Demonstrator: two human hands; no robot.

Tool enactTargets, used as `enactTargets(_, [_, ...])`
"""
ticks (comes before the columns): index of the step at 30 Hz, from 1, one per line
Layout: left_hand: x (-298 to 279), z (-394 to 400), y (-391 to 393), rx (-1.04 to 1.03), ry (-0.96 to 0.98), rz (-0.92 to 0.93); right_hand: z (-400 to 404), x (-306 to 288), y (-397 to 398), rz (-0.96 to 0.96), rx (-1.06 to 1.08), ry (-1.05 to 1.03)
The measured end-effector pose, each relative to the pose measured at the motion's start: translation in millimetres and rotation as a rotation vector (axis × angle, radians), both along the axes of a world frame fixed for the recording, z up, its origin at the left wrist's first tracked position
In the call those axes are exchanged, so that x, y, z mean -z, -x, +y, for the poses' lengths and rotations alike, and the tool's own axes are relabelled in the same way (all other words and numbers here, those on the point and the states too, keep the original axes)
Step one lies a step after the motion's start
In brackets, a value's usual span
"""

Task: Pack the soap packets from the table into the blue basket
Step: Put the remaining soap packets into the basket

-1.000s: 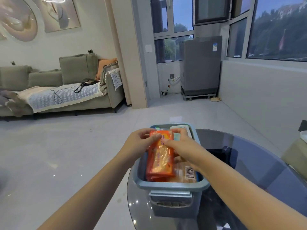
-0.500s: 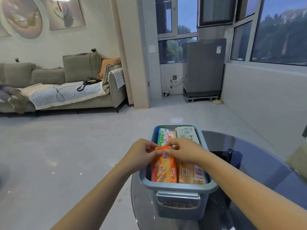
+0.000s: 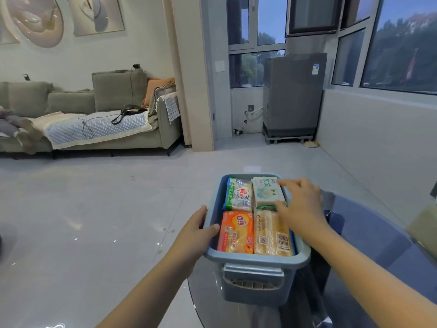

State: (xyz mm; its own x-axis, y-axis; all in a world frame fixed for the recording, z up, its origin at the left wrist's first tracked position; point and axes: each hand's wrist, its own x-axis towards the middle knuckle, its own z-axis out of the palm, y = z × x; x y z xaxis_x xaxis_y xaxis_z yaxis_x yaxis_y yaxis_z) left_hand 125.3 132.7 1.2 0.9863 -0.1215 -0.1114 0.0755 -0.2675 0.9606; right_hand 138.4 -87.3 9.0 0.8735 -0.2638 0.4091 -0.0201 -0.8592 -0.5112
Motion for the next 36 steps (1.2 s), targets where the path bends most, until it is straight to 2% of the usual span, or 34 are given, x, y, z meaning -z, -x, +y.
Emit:
enactTargets(4, [9,-2,21,-0.043,0.176,0.058,-19,1,0,0.296,0.001,-0.438])
enactTargets(8, [14,-17,18,-0.184,0.285,0.047,-26,3,2,0.310,-0.058,-0.767])
enactTargets(13, [16,-27,-3,-0.169,0.312,0.087,-38,6,10,0.267,-0.014,-0.886])
enactTargets(20, [5,-57,-59,0.095,0.283,0.127,-72,21,33,0.086,0.090,-1.059])
enactTargets(24, [1,-81,-82,0.224,0.298,0.131,-90,33,44,0.051,0.157,-1.150])
enactTargets(27, [5,-95,-90,0.214,0.343,0.144,-101,40,48,0.052,0.172,-1.154])
enactTargets(29, [9,-101,-86,0.125,0.383,0.140,-107,42,47,0.035,0.175,-1.121])
enactTargets(32, [13,-107,-67,-0.085,0.259,0.020,-121,40,43,-0.018,0.244,-1.065])
enactTargets(36, [29,-116,-22,-0.201,0.272,-0.124,-146,36,28,-0.077,0.263,-0.709])
